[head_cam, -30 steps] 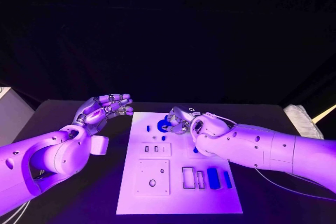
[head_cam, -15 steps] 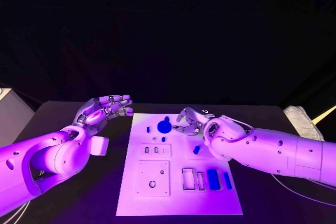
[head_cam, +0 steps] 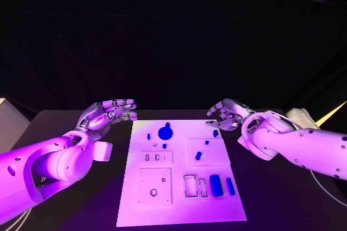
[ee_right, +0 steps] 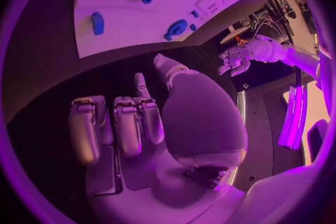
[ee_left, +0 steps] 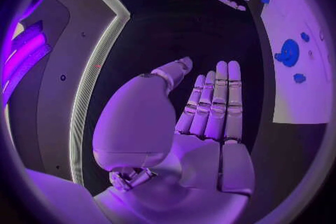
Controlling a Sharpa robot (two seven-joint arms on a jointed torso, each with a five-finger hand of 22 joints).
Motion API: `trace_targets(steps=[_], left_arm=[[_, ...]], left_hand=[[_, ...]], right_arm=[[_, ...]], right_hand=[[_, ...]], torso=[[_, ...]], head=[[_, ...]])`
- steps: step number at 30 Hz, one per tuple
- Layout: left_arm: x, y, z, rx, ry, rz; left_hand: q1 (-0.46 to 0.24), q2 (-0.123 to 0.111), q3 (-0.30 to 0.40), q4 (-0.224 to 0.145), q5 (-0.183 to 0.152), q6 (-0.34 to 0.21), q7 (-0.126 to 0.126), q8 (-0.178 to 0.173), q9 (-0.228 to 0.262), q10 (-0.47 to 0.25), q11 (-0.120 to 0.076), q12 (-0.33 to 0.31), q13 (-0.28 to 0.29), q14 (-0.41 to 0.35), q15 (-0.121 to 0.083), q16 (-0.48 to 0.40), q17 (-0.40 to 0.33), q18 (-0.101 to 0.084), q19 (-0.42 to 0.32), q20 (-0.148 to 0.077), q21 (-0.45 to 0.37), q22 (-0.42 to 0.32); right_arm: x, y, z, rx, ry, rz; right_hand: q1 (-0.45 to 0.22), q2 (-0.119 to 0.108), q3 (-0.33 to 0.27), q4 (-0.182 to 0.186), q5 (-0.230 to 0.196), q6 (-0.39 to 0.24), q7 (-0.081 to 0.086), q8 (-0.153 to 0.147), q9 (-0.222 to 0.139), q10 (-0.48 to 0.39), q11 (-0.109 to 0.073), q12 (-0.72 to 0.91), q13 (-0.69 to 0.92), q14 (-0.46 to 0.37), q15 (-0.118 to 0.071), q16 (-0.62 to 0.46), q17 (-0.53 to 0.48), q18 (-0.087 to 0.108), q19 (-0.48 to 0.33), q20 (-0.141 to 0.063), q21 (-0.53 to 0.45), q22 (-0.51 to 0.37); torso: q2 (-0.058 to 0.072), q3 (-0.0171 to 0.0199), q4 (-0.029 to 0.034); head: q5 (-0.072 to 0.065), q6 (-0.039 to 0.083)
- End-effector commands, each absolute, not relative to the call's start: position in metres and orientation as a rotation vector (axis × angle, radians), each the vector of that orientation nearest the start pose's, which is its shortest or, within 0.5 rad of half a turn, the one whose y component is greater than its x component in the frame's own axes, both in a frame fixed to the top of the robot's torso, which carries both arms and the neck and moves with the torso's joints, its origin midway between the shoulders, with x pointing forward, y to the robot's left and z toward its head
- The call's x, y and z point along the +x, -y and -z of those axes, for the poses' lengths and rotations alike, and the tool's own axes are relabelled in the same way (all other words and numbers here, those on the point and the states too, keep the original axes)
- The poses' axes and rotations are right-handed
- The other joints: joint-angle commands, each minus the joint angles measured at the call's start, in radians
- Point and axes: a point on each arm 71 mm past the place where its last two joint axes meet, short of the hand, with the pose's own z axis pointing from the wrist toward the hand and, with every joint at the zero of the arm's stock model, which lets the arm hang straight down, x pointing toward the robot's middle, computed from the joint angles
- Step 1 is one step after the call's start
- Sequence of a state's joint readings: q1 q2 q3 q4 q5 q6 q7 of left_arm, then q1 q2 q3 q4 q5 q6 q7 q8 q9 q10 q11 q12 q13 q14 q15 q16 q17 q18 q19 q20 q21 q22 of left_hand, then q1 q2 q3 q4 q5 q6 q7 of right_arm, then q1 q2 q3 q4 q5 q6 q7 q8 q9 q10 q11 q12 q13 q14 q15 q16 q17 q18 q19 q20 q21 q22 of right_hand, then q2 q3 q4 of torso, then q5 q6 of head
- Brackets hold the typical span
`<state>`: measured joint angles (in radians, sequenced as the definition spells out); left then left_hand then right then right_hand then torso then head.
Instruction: Assemble the parts on the task board
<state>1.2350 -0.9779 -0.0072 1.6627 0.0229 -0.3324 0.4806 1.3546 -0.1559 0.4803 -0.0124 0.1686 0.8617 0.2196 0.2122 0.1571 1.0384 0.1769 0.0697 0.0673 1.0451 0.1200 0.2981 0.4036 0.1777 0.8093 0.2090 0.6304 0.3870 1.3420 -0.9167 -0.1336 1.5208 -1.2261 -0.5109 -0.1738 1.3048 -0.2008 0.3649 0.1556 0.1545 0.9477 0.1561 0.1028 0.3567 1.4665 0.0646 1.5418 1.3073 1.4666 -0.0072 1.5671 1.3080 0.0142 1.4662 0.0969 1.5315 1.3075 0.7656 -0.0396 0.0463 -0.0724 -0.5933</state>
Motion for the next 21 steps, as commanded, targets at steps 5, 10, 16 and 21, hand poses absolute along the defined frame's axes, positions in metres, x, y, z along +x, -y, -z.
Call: trace_targets(steps=[5,10,16,21], left_arm=[[0.472,-0.233,0.133,-1.050,-1.270,1.651],[0.473,-0.233,0.133,-1.051,-1.272,1.652],[0.473,-0.233,0.133,-1.052,-1.276,1.653],[0.473,-0.234,0.134,-1.053,-1.276,1.650]], left_hand=[[-0.008,0.005,0.006,0.003,0.000,-0.006,0.019,0.000,0.001,-0.007,0.001,0.005,0.000,-0.008,-0.002,0.002,0.002,-0.001,-0.007,0.002,0.005,0.002],[-0.008,0.005,0.006,0.003,0.000,-0.006,0.019,0.000,0.001,-0.007,0.001,0.005,0.000,-0.008,-0.002,0.002,0.002,-0.001,-0.007,0.002,0.006,0.002],[-0.008,0.005,0.006,0.003,0.000,-0.006,0.019,0.000,0.001,-0.007,0.001,0.005,0.000,-0.008,-0.002,0.002,0.002,-0.001,-0.007,0.002,0.006,0.002],[-0.008,0.005,0.006,0.003,0.000,-0.006,0.019,0.000,0.001,-0.007,0.001,0.005,0.000,-0.008,-0.002,0.002,0.002,-0.001,-0.007,0.002,0.006,0.002]], right_arm=[[0.498,0.272,0.148,0.075,-1.624,-0.604],[0.500,0.282,0.154,0.051,-1.641,-0.580],[0.502,0.287,0.163,0.058,-1.649,-0.577],[0.506,0.285,0.168,0.056,-1.652,-0.562]], right_hand=[[0.037,-0.013,0.009,-0.030,-0.008,0.000,0.006,-0.008,0.000,0.083,0.012,-0.004,0.238,0.104,0.009,0.004,0.263,-0.002,0.080,0.009,0.000,0.227],[0.044,-0.021,0.006,-0.036,-0.017,-0.005,0.006,-0.013,-0.001,0.080,0.012,-0.008,0.235,0.104,0.010,0.004,0.263,-0.002,0.079,0.010,-0.002,0.225],[0.056,-0.024,0.003,-0.044,-0.019,-0.026,0.004,-0.027,-0.005,0.078,0.011,-0.012,0.233,0.104,0.009,0.004,0.263,-0.001,0.077,0.010,-0.005,0.223],[0.061,-0.022,0.004,-0.047,-0.018,-0.028,0.005,-0.029,-0.006,0.078,0.011,-0.012,0.233,0.104,0.009,0.004,0.263,-0.001,0.078,0.010,-0.004,0.224]], torso=[[-0.002,0.0063,-0.0029],[-0.001,0.0050,-0.0032],[0.000,0.0032,0.0003],[0.000,0.0023,-0.0003]], head=[[-0.007,-0.007],[-0.007,-0.011],[-0.006,-0.016],[-0.006,-0.020]])
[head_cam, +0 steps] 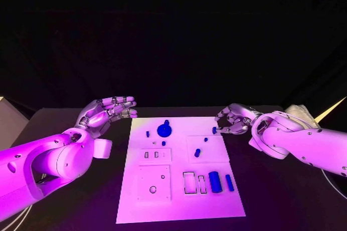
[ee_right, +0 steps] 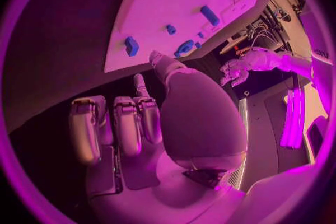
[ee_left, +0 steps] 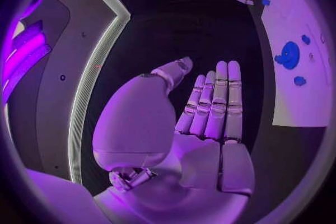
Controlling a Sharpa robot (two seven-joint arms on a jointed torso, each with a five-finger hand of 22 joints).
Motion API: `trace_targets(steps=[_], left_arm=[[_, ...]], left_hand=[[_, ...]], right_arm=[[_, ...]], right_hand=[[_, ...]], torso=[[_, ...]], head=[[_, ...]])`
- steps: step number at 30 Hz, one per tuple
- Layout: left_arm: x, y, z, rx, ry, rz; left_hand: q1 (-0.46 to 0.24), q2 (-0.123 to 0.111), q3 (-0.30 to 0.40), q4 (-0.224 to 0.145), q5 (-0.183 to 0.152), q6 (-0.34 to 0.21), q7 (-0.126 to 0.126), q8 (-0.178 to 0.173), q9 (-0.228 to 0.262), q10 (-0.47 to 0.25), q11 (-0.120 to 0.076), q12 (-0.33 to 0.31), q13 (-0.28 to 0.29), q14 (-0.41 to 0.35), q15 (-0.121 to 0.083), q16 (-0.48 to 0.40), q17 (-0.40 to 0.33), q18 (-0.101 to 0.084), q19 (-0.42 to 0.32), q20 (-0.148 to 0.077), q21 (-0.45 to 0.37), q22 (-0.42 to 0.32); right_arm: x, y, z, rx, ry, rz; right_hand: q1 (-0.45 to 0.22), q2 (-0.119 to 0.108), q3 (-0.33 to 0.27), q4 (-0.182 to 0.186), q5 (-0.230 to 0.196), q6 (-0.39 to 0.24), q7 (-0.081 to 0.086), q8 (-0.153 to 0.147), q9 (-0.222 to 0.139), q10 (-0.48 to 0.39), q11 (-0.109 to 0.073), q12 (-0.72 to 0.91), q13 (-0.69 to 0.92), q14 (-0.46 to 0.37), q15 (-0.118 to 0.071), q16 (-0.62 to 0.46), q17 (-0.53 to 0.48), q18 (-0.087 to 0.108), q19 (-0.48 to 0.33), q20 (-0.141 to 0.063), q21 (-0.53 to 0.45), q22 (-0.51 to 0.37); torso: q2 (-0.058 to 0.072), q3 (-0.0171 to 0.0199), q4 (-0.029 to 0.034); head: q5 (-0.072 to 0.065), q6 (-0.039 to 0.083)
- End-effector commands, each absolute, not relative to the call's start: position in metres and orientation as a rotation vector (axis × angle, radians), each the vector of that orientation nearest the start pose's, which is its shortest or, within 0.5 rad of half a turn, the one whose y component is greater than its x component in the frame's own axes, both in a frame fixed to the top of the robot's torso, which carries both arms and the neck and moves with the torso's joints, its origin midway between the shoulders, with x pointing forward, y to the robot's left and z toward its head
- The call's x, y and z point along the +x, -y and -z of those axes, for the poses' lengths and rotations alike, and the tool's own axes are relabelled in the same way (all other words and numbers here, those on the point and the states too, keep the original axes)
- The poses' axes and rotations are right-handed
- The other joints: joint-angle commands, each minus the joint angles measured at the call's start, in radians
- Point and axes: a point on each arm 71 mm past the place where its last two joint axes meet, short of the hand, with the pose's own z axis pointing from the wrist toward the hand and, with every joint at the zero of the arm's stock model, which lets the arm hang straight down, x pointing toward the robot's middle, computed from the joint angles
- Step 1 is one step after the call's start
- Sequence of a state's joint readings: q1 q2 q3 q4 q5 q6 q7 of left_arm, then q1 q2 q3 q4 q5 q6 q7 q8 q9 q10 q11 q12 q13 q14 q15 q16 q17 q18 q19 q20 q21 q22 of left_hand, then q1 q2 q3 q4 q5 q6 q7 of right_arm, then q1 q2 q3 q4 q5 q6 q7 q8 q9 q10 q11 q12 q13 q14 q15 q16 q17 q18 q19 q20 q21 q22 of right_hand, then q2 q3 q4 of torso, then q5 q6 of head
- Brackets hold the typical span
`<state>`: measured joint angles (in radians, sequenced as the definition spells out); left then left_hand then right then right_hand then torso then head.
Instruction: Assemble the parts on the task board
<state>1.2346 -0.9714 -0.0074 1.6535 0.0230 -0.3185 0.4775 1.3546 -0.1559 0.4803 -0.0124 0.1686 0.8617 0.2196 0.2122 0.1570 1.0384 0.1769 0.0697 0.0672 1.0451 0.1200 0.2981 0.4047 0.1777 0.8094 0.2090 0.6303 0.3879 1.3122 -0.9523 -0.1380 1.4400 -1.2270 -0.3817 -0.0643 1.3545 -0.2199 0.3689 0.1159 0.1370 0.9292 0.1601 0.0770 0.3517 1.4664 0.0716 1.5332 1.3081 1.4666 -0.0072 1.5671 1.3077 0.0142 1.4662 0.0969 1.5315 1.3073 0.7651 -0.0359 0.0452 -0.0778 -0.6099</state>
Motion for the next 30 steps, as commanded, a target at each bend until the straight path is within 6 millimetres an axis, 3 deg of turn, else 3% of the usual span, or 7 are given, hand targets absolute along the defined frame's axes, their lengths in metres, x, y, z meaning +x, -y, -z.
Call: trace_targets(steps=[1,7,20,30], left_arm=[[0.473,-0.234,0.134,-1.053,-1.277,1.650],[0.472,-0.234,0.133,-1.054,-1.278,1.650],[0.472,-0.237,0.133,-1.053,-1.275,1.644],[0.473,-0.237,0.133,-1.053,-1.275,1.643]], left_hand=[[-0.008,0.005,0.006,0.003,0.000,-0.006,0.019,0.000,0.001,-0.007,0.001,0.005,0.001,-0.008,-0.002,0.002,0.001,-0.001,-0.007,0.002,0.006,0.001],[-0.008,0.005,0.006,0.003,0.000,-0.006,0.019,0.000,0.001,-0.007,0.001,0.005,0.001,-0.008,-0.002,0.002,0.001,-0.001,-0.007,0.002,0.006,0.001],[-0.006,0.005,0.007,0.002,0.001,-0.007,0.019,0.000,0.002,-0.007,0.001,0.005,0.000,-0.009,-0.002,0.003,0.002,0.000,-0.008,0.002,0.008,0.002],[-0.006,0.005,0.007,0.002,0.001,-0.007,0.019,0.000,0.002,-0.007,0.001,0.005,0.000,-0.009,-0.002,0.003,0.002,0.000,-0.008,0.002,0.008,0.002]], right_arm=[[0.507,0.284,0.169,0.054,-1.653,-0.558],[0.511,0.284,0.178,0.036,-1.659,-0.531],[0.516,0.283,0.186,0.032,-1.666,-0.507],[0.520,0.283,0.189,0.042,-1.654,-0.497]], right_hand=[[0.013,-0.002,0.001,-0.008,0.000,-0.010,0.001,-0.004,-0.001,0.078,0.004,-0.003,0.232,0.104,0.009,0.004,0.263,-0.001,0.078,0.010,-0.004,0.224],[0.025,-0.002,0.005,-0.017,0.004,-0.013,0.001,-0.006,-0.002,0.077,0.004,-0.004,0.232,0.104,0.009,0.004,0.263,-0.001,0.078,0.010,-0.005,0.224],[0.035,0.002,0.011,-0.024,0.009,-0.013,0.002,-0.006,-0.002,0.078,0.005,-0.003,0.232,0.104,0.010,0.004,0.263,-0.001,0.078,0.010,-0.005,0.224],[0.040,0.025,0.038,-0.028,0.020,0.005,0.005,0.000,0.001,0.084,0.006,0.005,0.239,0.104,0.011,0.004,0.263,-0.004,0.083,0.011,0.004,0.232]], torso=[[-0.001,-0.0019,0.0007],[-0.001,-0.0025,0.0010],[-0.001,0.0005,-0.0007],[-0.002,0.0013,-0.0005]], head=[[-0.001,-0.004],[-0.004,-0.006],[-0.003,-0.015],[-0.006,-0.015]])
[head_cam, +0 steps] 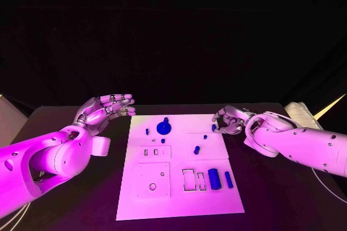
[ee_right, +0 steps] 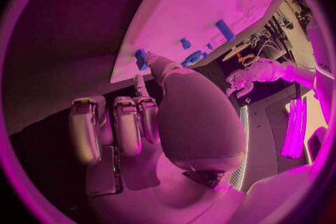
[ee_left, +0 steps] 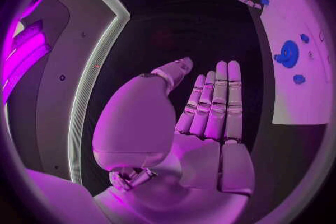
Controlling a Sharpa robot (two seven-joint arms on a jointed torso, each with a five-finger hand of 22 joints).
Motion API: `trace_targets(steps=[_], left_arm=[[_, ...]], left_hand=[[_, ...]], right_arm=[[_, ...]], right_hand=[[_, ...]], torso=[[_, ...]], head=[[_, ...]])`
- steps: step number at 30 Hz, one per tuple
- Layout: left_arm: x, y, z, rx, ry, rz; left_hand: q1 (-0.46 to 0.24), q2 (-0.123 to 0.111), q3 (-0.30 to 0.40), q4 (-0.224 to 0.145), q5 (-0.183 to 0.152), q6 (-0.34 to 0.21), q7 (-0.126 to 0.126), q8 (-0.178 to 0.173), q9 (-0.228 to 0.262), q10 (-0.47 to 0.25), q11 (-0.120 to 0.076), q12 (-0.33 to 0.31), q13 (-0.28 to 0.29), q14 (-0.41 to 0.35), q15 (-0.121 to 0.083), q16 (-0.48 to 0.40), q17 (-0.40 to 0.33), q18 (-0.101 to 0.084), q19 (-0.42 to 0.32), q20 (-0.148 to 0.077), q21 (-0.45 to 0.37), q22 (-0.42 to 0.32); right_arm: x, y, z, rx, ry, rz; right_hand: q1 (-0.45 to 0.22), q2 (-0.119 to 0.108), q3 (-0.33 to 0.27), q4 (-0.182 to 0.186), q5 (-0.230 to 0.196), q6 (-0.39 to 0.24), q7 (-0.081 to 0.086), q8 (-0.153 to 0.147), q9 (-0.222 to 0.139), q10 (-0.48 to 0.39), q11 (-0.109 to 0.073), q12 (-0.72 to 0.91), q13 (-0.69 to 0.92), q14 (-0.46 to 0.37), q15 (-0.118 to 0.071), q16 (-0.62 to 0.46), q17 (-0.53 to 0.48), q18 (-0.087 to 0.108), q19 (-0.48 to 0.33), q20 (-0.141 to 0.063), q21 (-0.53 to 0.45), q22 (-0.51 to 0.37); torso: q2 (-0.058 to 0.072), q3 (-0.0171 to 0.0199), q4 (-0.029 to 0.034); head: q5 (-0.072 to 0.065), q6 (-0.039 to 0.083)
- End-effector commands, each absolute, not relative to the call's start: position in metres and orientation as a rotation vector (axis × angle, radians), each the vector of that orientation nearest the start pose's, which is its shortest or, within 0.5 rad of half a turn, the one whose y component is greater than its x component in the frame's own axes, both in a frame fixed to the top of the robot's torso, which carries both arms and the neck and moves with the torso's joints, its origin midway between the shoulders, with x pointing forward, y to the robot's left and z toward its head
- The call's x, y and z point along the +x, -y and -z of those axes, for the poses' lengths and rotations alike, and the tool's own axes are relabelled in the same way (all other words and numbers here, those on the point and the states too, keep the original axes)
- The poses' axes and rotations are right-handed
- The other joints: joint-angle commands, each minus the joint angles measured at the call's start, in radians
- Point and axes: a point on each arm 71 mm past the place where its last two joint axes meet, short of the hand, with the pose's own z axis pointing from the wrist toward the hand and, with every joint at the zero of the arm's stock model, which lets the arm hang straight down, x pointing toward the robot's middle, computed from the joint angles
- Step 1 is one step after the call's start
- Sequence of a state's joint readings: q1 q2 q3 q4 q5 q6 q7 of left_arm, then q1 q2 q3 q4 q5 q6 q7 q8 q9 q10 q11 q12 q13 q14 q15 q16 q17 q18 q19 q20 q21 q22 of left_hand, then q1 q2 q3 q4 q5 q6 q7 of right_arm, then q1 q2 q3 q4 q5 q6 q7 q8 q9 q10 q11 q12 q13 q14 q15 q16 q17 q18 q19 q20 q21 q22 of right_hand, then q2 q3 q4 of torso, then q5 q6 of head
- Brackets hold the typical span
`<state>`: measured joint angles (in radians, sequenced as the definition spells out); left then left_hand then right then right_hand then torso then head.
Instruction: Assemble the parts on the task board
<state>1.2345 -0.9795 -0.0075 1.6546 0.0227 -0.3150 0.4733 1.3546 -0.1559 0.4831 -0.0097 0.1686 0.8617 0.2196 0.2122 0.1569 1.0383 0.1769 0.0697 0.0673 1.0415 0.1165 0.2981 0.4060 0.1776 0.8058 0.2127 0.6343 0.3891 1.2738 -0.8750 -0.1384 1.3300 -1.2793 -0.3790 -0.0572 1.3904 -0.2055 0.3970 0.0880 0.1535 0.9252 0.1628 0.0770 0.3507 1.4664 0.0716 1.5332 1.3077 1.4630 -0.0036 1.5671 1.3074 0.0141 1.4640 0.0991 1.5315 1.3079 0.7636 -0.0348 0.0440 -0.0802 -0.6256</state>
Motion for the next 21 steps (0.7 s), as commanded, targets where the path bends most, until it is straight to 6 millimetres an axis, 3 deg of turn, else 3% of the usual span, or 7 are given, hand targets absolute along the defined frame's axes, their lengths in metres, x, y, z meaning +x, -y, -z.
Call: trace_targets(steps=[1,5,21], left_arm=[[0.4727,-0.2369,0.1334,-1.053,-1.275,1.643],[0.4729,-0.2370,0.1334,-1.053,-1.275,1.642],[0.4734,-0.2373,0.1337,-1.055,-1.274,1.639]], left_hand=[[-0.006,0.005,0.005,-0.001,0.001,-0.007,0.019,0.000,0.002,-0.007,0.001,0.005,0.000,-0.005,0.001,0.003,0.001,0.000,-0.005,-0.001,0.004,0.001],[-0.006,0.005,0.005,-0.001,0.001,-0.007,0.019,0.000,0.002,-0.007,0.001,0.005,0.000,-0.005,0.001,0.003,0.001,0.000,-0.005,-0.001,0.004,0.001],[-0.006,0.006,0.006,-0.001,0.001,-0.007,0.019,0.000,0.002,-0.008,0.001,0.005,0.000,-0.006,0.001,0.003,0.002,0.000,-0.007,-0.001,0.006,0.003]], right_arm=[[0.5202,0.2827,0.1897,0.043,-1.654,-0.496],[0.5212,0.2816,0.1910,0.046,-1.651,-0.497],[0.5213,0.2770,0.1967,0.052,-1.651,-0.505]], right_hand=[[0.005,0.013,0.013,-0.001,0.002,0.012,0.002,0.001,0.002,0.085,0.007,0.007,0.240,0.108,0.007,0.004,0.263,-0.004,0.086,0.008,0.005,0.233],[0.007,0.018,0.034,-0.006,-0.021,0.021,0.002,0.002,0.001,0.087,0.007,0.010,0.243,0.108,0.007,0.004,0.263,-0.005,0.089,0.009,0.009,0.237],[-0.001,0.020,0.058,-0.010,-0.025,0.046,0.000,0.010,0.004,0.091,0.006,0.017,0.248,0.108,0.005,0.004,0.263,-0.007,0.091,0.007,0.013,0.240]], torso=[[0.000,0.0000,0.0007],[0.000,-0.0003,0.0013],[0.000,-0.0001,0.0007]], head=[[-0.003,0.001],[-0.003,0.002],[-0.001,-0.002]])
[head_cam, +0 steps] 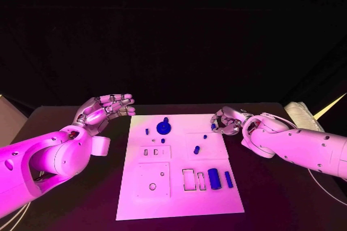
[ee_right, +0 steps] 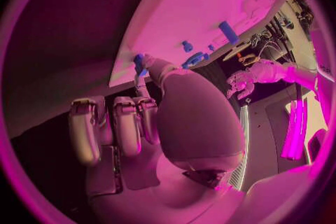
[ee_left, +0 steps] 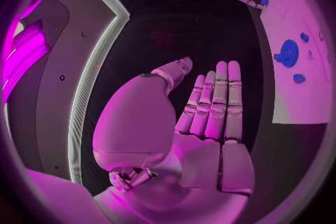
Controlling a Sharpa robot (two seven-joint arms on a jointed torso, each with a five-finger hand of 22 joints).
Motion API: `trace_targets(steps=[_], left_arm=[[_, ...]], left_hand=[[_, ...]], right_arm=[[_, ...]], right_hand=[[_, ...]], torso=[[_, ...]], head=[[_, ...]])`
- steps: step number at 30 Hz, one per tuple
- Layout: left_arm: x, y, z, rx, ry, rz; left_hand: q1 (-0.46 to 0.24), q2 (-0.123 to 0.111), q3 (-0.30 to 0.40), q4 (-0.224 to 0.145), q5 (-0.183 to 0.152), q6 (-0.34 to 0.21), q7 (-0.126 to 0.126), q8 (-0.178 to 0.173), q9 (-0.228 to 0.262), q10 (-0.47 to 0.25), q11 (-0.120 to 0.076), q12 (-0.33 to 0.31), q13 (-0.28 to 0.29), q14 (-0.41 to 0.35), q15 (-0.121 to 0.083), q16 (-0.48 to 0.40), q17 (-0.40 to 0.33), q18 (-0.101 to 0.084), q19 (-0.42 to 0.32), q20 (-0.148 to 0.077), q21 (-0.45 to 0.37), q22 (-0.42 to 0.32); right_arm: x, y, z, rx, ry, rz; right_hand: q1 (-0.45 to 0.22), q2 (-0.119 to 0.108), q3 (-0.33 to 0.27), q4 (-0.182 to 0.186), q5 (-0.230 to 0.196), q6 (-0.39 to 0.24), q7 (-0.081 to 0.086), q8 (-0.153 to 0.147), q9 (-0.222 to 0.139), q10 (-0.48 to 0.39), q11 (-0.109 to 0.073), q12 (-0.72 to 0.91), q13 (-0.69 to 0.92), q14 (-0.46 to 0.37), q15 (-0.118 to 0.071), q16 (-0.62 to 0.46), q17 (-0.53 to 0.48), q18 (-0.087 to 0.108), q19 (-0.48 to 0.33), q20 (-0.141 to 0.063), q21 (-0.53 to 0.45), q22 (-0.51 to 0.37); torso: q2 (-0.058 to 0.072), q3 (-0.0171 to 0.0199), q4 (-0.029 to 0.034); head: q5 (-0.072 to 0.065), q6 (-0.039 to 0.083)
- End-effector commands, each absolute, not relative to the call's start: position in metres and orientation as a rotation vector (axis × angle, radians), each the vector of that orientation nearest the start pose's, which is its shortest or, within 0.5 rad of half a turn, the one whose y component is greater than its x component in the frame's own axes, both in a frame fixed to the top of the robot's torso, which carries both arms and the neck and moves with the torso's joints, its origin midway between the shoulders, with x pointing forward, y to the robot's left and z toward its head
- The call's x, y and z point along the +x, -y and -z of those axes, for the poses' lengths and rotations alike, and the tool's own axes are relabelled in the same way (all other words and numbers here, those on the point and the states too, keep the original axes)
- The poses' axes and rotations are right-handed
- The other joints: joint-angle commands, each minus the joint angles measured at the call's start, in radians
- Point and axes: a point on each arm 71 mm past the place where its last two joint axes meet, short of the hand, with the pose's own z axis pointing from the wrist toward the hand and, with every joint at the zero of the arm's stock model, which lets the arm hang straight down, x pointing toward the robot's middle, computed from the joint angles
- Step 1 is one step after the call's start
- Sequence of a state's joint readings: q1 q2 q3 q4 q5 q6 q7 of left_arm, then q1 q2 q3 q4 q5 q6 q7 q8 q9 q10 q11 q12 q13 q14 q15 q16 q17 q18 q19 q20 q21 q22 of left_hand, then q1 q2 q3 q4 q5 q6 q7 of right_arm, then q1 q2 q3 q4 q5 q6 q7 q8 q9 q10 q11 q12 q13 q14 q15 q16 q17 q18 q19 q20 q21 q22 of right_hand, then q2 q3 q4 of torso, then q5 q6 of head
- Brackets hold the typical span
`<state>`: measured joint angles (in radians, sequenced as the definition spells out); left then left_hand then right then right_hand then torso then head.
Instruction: Assemble the parts on the task board
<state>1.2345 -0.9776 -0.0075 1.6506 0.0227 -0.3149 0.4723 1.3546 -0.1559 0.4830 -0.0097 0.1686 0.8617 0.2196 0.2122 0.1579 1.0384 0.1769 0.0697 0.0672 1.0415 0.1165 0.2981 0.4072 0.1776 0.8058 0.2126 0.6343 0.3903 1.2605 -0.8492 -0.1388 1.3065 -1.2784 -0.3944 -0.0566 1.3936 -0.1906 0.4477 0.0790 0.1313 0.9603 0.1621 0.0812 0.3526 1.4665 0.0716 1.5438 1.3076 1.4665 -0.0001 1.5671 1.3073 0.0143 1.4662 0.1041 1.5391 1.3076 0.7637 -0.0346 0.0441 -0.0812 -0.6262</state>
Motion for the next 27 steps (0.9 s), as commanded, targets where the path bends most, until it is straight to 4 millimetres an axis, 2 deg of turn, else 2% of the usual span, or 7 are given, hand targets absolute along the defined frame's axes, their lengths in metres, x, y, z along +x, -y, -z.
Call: trace_targets(steps=[1,16,21,27], left_arm=[[0.4734,-0.2374,0.1337,-1.055,-1.274,1.639],[0.4733,-0.2378,0.1337,-1.056,-1.275,1.636],[0.4733,-0.2378,0.1337,-1.056,-1.275,1.636],[0.4733,-0.2378,0.1337,-1.056,-1.275,1.637]], left_hand=[[-0.006,0.006,0.006,-0.001,0.001,-0.007,0.019,0.000,0.001,-0.008,0.001,0.005,0.000,-0.006,0.001,0.003,0.001,0.000,-0.007,-0.001,0.007,0.001],[-0.006,0.006,0.006,-0.001,0.001,-0.007,0.019,0.000,0.001,-0.008,0.001,0.005,0.000,-0.006,0.001,0.003,0.001,0.000,-0.007,-0.001,0.007,0.001],[-0.006,0.006,0.006,-0.001,0.001,-0.007,0.019,0.000,0.001,-0.008,0.001,0.005,0.000,-0.006,0.001,0.003,0.001,0.000,-0.007,-0.001,0.007,0.001],[-0.006,0.006,0.006,-0.001,0.001,-0.007,0.019,0.000,0.001,-0.008,0.001,0.005,0.000,-0.006,0.001,0.003,0.001,0.000,-0.007,-0.001,0.007,0.001]], right_arm=[[0.5213,0.2770,0.1973,0.053,-1.653,-0.504],[0.5207,0.2780,0.2016,0.063,-1.659,-0.495],[0.5205,0.2780,0.2016,0.064,-1.656,-0.495],[0.5201,0.2768,0.2005,0.068,-1.637,-0.499]], right_hand=[[-0.005,0.005,0.007,-0.001,-0.003,0.010,0.001,0.006,0.002,0.091,0.006,0.006,0.248,0.104,0.002,0.004,0.263,-0.007,0.089,0.002,0.006,0.241],[-0.012,0.006,0.016,-0.001,-0.003,0.022,0.000,0.010,0.003,0.092,0.005,0.007,0.249,0.104,0.001,0.004,0.263,-0.007,0.090,0.001,0.007,0.242],[-0.023,0.007,0.028,-0.002,-0.004,0.046,-0.007,0.021,0.007,0.093,0.000,0.009,0.250,0.104,-0.003,0.004,0.263,-0.007,0.090,-0.001,0.007,0.242],[-0.047,0.025,0.047,0.004,0.000,0.093,-0.029,0.051,0.020,0.095,-0.019,0.011,0.252,0.104,-0.018,0.004,0.263,-0.007,0.090,-0.014,0.006,0.242]], torso=[[0.000,-0.0003,0.0005],[0.000,0.0007,-0.0002],[0.000,0.0011,0.0000],[0.000,0.0011,-0.0007]], head=[[0.001,-0.002],[0.002,-0.003],[0.002,-0.004],[0.003,-0.004]])
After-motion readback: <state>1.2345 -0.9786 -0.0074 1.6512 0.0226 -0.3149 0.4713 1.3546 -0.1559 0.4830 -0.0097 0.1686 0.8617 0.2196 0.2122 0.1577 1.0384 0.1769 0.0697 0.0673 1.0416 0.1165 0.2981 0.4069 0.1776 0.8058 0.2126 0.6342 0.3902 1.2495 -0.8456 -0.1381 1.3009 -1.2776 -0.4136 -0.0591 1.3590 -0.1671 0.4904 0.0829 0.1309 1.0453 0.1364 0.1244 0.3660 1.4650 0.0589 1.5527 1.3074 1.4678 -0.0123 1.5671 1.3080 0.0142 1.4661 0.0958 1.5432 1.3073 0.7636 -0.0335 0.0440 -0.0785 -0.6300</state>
